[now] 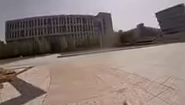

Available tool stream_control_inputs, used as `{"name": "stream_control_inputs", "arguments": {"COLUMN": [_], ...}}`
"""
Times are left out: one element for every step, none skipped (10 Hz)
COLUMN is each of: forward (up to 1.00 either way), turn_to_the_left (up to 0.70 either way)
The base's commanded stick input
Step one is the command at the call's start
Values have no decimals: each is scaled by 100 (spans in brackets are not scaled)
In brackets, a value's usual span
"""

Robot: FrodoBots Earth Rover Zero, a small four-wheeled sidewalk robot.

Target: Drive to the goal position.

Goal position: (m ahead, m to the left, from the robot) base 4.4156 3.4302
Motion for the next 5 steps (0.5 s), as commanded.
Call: {"name": "stream_control_inputs", "arguments": {"forward": [70, 70, 70, 70, 70], "turn_to_the_left": [0, 0, 0, 0, 0]}}
